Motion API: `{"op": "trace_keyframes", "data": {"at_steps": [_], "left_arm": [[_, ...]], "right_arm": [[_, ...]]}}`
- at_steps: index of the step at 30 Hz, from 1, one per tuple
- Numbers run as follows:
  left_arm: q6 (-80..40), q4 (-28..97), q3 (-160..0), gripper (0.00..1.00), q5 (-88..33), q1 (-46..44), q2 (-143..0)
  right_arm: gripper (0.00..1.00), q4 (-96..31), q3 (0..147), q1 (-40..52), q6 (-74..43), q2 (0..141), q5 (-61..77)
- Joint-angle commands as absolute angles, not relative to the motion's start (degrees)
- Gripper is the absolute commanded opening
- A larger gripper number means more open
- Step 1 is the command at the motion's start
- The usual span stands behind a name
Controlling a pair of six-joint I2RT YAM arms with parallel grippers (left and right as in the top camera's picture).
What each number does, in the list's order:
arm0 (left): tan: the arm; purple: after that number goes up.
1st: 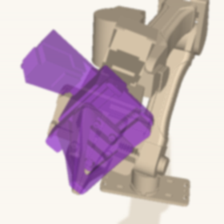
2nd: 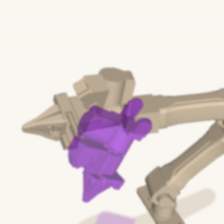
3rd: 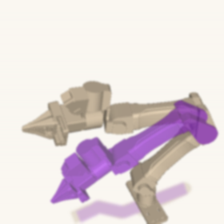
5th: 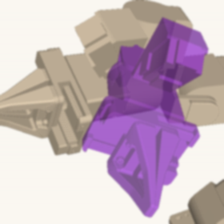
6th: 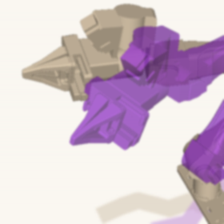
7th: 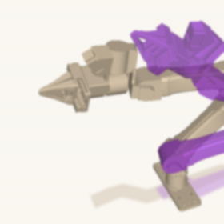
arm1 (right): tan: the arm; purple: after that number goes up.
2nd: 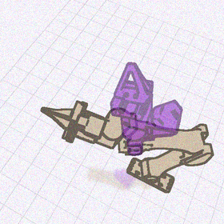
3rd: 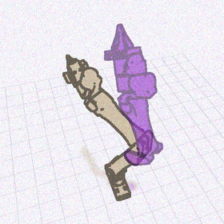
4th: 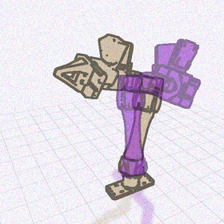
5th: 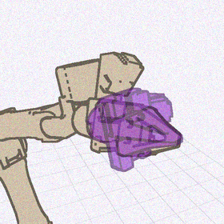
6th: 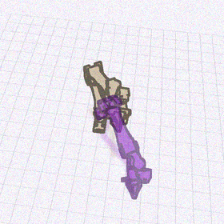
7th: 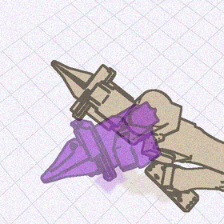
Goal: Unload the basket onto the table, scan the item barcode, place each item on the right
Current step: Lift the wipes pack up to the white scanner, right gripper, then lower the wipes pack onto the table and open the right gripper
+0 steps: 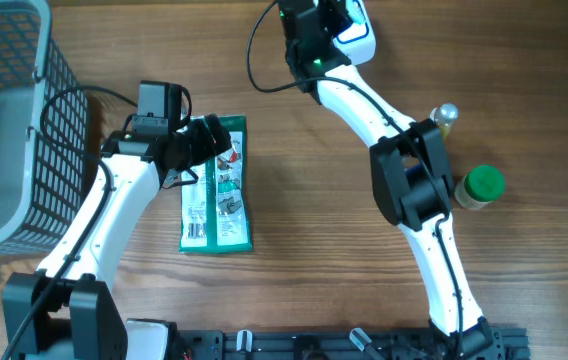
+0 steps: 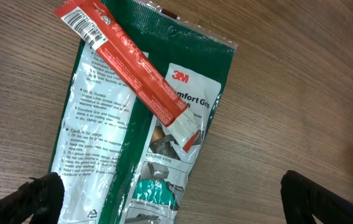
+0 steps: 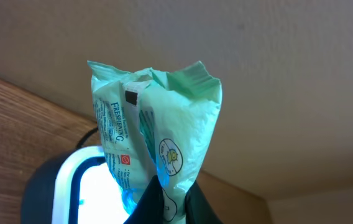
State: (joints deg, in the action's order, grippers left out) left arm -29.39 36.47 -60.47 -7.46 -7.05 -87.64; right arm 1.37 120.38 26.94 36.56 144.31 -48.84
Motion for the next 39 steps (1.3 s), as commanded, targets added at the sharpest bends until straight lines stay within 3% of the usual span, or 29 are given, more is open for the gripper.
{"op": "trace_keyframes", "data": {"at_steps": [1, 5, 12, 22, 25, 30, 34, 39], "left_arm": [[-28.71, 36.32, -60.55, 1.0, -7.14, -6.96, -87.44], [-28.71, 36.32, -60.55, 1.0, -7.14, -6.96, -87.44], [-28.71, 36.32, -60.55, 1.0, -7.14, -6.96, -87.44], [-28.71, 36.32, -60.55, 1.0, -7.14, -6.96, -87.44], [-28.71, 36.29, -60.55, 1.0, -7.14, -6.96, -87.44], [-28.71, 36.32, -60.55, 1.0, -7.14, -6.96, -87.44], [-28.71, 36.29, -60.55, 1.0, -7.14, -6.96, -87.44], [-28.71, 36.32, -60.55, 1.0, -7.14, -6.96, -87.44]], "right_arm": [[0.04, 2.13, 121.4, 26.44, 37.1, 144.92, -43.38], [0.04, 0.86, 121.4, 26.61, 32.23, 144.92, -43.0], [0.04, -15.2, 121.4, 27.51, 17.85, 144.92, -38.09], [0.04, -18.87, 121.51, 27.44, 15.97, 137.84, -40.36], [0.04, -27.73, 121.49, 27.46, 12.08, 129.21, -36.91], [0.04, -59.92, 121.49, 27.38, -5.54, 120.33, -17.02], [0.04, -82.0, 117.67, 26.68, -14.22, 120.9, 0.69], [0.04, -82.06, 99.68, 26.63, -18.72, 120.9, 0.95]]}}
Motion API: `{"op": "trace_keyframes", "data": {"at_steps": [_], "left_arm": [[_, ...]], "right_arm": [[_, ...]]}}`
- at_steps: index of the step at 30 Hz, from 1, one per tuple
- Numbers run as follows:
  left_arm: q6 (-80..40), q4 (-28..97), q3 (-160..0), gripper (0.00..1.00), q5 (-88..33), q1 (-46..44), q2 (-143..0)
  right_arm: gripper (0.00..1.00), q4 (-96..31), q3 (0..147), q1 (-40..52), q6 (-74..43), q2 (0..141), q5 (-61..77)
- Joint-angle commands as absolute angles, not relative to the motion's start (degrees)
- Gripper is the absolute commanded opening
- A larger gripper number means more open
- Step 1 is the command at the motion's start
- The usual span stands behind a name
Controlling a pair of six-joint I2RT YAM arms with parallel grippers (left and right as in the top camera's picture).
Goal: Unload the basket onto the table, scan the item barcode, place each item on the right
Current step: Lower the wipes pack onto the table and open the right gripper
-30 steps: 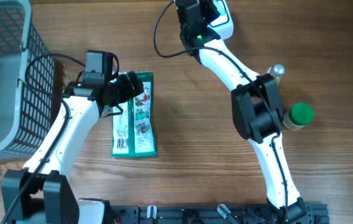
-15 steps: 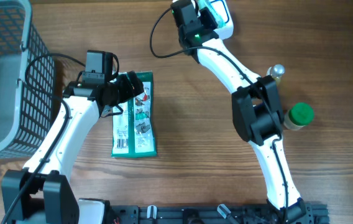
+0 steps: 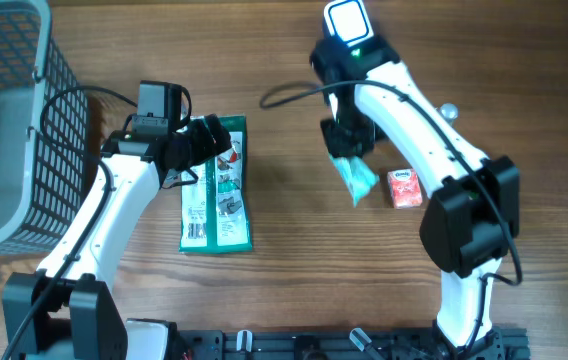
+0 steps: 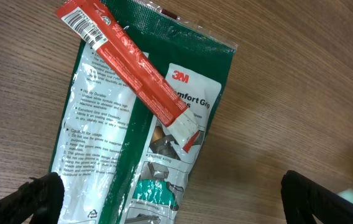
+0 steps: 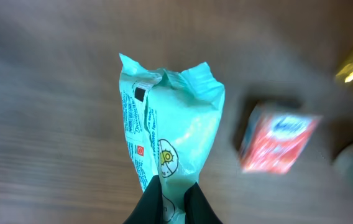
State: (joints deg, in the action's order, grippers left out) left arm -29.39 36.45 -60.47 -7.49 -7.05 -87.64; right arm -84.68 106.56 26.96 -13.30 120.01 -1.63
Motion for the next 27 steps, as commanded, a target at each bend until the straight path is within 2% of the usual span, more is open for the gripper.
{"op": "trace_keyframes", "data": {"at_steps": [1, 3, 5, 6, 7, 8, 10, 11, 13, 17, 19, 22, 24, 25, 27], "left_arm": [[-28.71, 36.29, -60.55, 1.0, -7.14, -6.96, -87.44], [-28.71, 36.32, -60.55, 1.0, -7.14, -6.96, -87.44], [-28.71, 36.32, -60.55, 1.0, -7.14, -6.96, -87.44], [-28.71, 36.32, -60.55, 1.0, -7.14, -6.96, -87.44], [-28.71, 36.32, -60.55, 1.0, -7.14, -6.96, -87.44], [-28.71, 36.29, -60.55, 1.0, -7.14, -6.96, -87.44], [-28.71, 36.29, -60.55, 1.0, -7.14, -6.96, -87.44], [-28.71, 36.29, -60.55, 1.0, -7.14, -6.96, -87.44], [-28.71, 36.32, -60.55, 1.0, -7.14, -6.96, -87.44], [-28.71, 36.32, -60.55, 1.0, -7.14, -6.96, -87.44], [-28.71, 36.32, -60.55, 1.0, -7.14, -6.96, -87.44], [-28.71, 36.32, -60.55, 1.0, -7.14, -6.96, -87.44], [-28.71, 36.32, -60.55, 1.0, -7.14, -6.96, -87.44], [-28.71, 36.29, -60.55, 1.0, -7.14, -6.96, -87.44], [-28.71, 36.32, -60.55, 1.0, -7.14, -6.96, -87.44]], "right_arm": [[0.04, -80.82, 97.78, 26.63, -19.59, 120.9, 0.93], [0.05, -79.66, 95.74, 26.63, -19.59, 120.9, 0.73], [0.13, -79.81, 94.76, 26.52, -19.77, 120.9, -2.35], [0.25, -79.79, 94.76, 26.48, -20.14, 120.9, -4.1], [0.5, -79.5, 94.76, 26.48, -20.97, 120.9, -5.98], [0.67, -78.94, 94.74, 26.48, -21.96, 120.9, -7.75], [0.67, -76.79, 94.74, 26.74, -24.18, 120.9, -7.62], [0.62, -75.55, 94.74, 27.11, -24.23, 120.9, -6.83], [0.58, -72.25, 94.74, 28.75, -24.12, 120.77, -2.2], [0.59, -62.87, 94.76, 34.83, -24.01, 119.2, 5.39], [0.56, -58.54, 94.74, 35.83, -24.03, 119.15, 10.44], [0.55, -56.75, 94.74, 35.83, -24.21, 119.15, 10.61], [0.81, -55.37, 93.25, 35.83, -24.23, 119.15, 10.61], [0.9, -54.89, 92.66, 35.83, -24.49, 119.15, 10.59], [0.99, -53.1, 90.87, 35.81, -25.96, 119.15, 10.61]]}}
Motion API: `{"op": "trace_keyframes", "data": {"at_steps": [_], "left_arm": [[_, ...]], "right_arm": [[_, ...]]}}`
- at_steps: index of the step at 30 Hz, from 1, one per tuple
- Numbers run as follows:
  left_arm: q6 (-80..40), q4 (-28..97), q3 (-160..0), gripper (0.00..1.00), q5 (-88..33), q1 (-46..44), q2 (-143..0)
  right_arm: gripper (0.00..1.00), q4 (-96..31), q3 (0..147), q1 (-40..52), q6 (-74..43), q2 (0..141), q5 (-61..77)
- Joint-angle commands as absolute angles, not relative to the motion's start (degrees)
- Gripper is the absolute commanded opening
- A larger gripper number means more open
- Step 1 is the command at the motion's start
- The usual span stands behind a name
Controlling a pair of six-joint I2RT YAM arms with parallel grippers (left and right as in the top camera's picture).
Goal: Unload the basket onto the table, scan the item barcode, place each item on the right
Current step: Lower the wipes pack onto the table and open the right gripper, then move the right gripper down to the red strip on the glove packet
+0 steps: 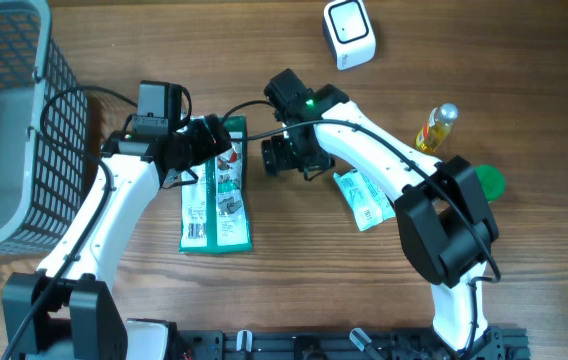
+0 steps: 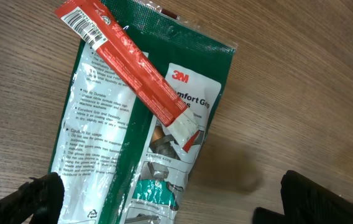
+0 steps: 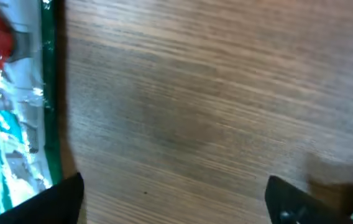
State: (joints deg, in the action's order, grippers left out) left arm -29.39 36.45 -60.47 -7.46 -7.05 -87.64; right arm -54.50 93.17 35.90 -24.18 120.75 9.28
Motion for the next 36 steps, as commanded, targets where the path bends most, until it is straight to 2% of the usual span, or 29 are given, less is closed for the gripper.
{"op": "trace_keyframes", "data": {"at_steps": [1, 10, 11, 12, 14, 15, 16, 17, 20, 25, 26, 27, 28, 29, 31, 34, 36], "left_arm": [[-28.71, 36.32, -60.55, 1.0, -7.14, -6.96, -87.44], [-27.92, 35.38, -60.55, 0.98, -9.1, -6.83, -87.44], [-25.61, 34.79, -60.55, 0.82, -8.99, -6.83, -87.42], [-26.02, 34.83, -60.55, 0.79, -7.44, -6.61, -87.44], [-28.27, 36.25, -60.55, 0.49, -2.22, -5.34, -87.44], [-30.48, 37.23, -60.55, 0.49, 0.34, -4.32, -87.44], [-31.4, 38.13, -60.55, 0.57, -0.16, -2.26, -87.44], [-31.4, 38.41, -60.55, 0.59, -0.84, -1.23, -87.44], [-31.88, 38.68, -60.55, 0.58, -0.73, 1.87, -87.66], [-32.42, 38.7, -60.55, 0.63, -0.75, 7.01, -89.08], [-32.42, 38.85, -60.55, 0.64, -0.78, 7.57, -89.27], [-32.4, 39.31, -60.55, 0.66, -0.75, 8.14, -89.27], [-32.38, 39.64, -60.55, 0.66, -0.54, 8.27, -89.27], [-32.38, 39.72, -60.55, 0.66, -0.03, 8.27, -89.27], [-32.38, 39.51, -60.55, 0.62, 1.48, 8.27, -89.27], [-32.4, 39.29, -60.55, 0.54, 2.02, 8.27, -89.69], [-32.4, 39.92, -60.55, 0.54, 1.87, 8.25, -90.89]], "right_arm": [[1.0, -52.21, 89.97, 35.75, -27.03, 119.15, 10.63], [0.99, -50.37, 88.58, 35.77, -26.94, 119.15, 10.63], [0.99, -50.94, 88.58, 35.77, -26.94, 119.15, 10.61], [0.99, -51.35, 88.58, 35.77, -26.94, 119.15, 10.63], [0.98, -51.05, 88.58, 35.77, -26.98, 119.15, 10.63], [0.98, -50.76, 88.58, 35.77, -26.96, 119.15, 10.63], [0.98, -50.22, 88.58, 35.77, -26.96, 119.15, 10.63], [0.98, -50.09, 88.58, 35.77, -26.94, 119.15, 10.63], [0.98, -49.91, 88.58, 35.77, -26.5, 119.15, 10.66], [0.99, -50.11, 88.58, 35.77, -23.97, 119.15, 11.09], [0.96, -50.17, 88.58, 35.79, -24.01, 119.15, 11.09], [0.87, -50.17, 88.58, 35.79, -24.01, 119.15, 11.11], [0.76, -49.89, 88.58, 35.83, -23.97, 119.15, 11.11], [0.6, -49.43, 88.58, 36.03, -23.94, 119.15, 11.16], [0.4, -46.72, 88.58, 36.86, -21.89, 119.15, 13.93], [0.4, -38.2, 88.58, 39.05, -19.27, 119.15, 18.09], [0.41, -33.32, 88.58, 40.29, -19.27, 119.15, 18.09]]}}
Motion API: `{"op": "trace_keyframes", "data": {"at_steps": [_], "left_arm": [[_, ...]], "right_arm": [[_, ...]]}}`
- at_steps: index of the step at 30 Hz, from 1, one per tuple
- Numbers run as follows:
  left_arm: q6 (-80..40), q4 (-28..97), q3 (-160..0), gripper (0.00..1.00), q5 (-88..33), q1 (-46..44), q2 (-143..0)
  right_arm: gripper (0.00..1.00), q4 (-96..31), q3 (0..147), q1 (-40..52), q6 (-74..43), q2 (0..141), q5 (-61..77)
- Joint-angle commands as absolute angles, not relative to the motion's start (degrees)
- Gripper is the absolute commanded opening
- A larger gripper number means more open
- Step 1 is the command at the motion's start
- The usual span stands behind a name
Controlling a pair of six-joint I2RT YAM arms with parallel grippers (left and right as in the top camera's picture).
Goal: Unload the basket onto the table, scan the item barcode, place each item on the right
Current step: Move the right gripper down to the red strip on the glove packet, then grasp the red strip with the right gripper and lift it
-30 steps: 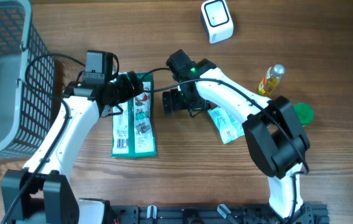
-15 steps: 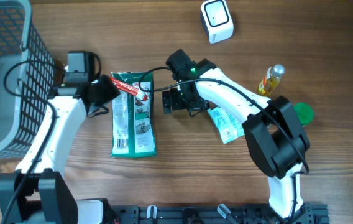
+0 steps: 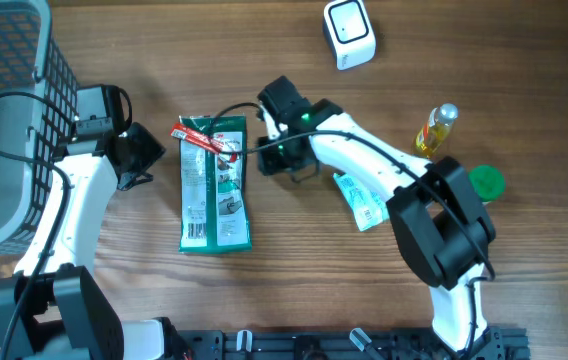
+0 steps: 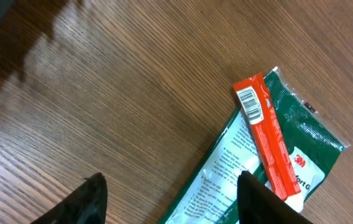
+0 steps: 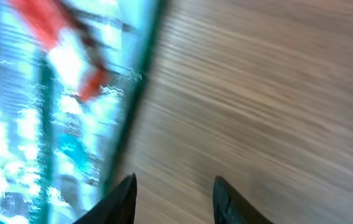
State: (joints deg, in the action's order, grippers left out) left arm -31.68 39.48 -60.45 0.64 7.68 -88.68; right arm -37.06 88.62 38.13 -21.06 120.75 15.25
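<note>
A green 3M packet (image 3: 214, 190) lies flat on the table with a red barcoded strip (image 3: 204, 138) across its top end. The left wrist view shows the strip (image 4: 266, 134) and packet (image 4: 276, 180) to the right of my open, empty left gripper (image 4: 173, 205), which hovers over bare wood left of the packet (image 3: 139, 150). My right gripper (image 3: 279, 150) is open and empty beside the packet's right edge (image 5: 58, 124); that view is blurred. A mint-green pack (image 3: 361, 198) lies under the right arm. The white scanner (image 3: 349, 33) stands at the back.
A grey wire basket (image 3: 4, 120) fills the left side of the table. A yellow bottle (image 3: 436, 128) and a green-lidded jar (image 3: 484, 182) stand at the right, close to the right arm's elbow.
My left gripper has moved left, off the 3M packet and toward the basket, with its fingers closer together. The right gripper sits nearer the packet's right edge, also less wide open.
My right gripper held the mint-green pack up by the scanner, then over the middle of the table. Then the pack lay on the table and that gripper stood open beside the 3M packet. The left gripper stayed over the packet until now.
</note>
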Motion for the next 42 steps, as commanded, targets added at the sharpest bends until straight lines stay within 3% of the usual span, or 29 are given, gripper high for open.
{"op": "trace_keyframes", "data": {"at_steps": [1, 9, 19, 21, 26, 29, 34, 38, 42], "left_arm": [[-32.38, 40.38, -60.53, 0.54, 1.06, 8.21, -91.66], [-31.97, 41.45, -59.99, 0.59, -0.38, 8.12, -95.59], [-31.97, 41.39, -59.99, 0.6, -0.38, 8.12, -95.59], [-31.97, 41.36, -59.99, 0.6, -0.38, 8.12, -95.59], [-31.97, 41.39, -59.99, 0.61, -0.38, 8.12, -95.59], [-31.97, 41.43, -60.03, 0.67, -0.84, 8.12, -95.44], [-31.9, 41.39, -60.03, 0.81, -13.54, 8.16, -92.14], [-28.49, 40.64, -60.03, 0.8, -35.94, 8.16, -91.07], [-28.51, 35.64, -60.03, 0.78, -55.46, 8.16, -91.07]], "right_arm": [[0.41, -31.18, 88.58, 40.77, -19.14, 119.2, 18.06], [0.45, -16.86, 88.58, 41.82, -18.13, 123.81, 14.02], [0.43, -10.74, 88.58, 41.82, -18.37, 130.8, 13.82], [0.36, -11.44, 88.58, 41.82, -19.64, 131.7, 13.82], [0.04, -11.6, 88.71, 41.54, -19.55, 130.34, 13.82], [0.04, -14.52, 88.71, 40.25, -19.44, 123.94, 14.52], [0.04, -34.44, 88.71, 34.48, -18.11, 112.14, 20.16], [0.04, -46.7, 88.68, 28.05, -6.31, 110.1, 43.27], [0.04, -53.21, 88.58, 24.51, 0.27, 110.15, 49.69]]}}
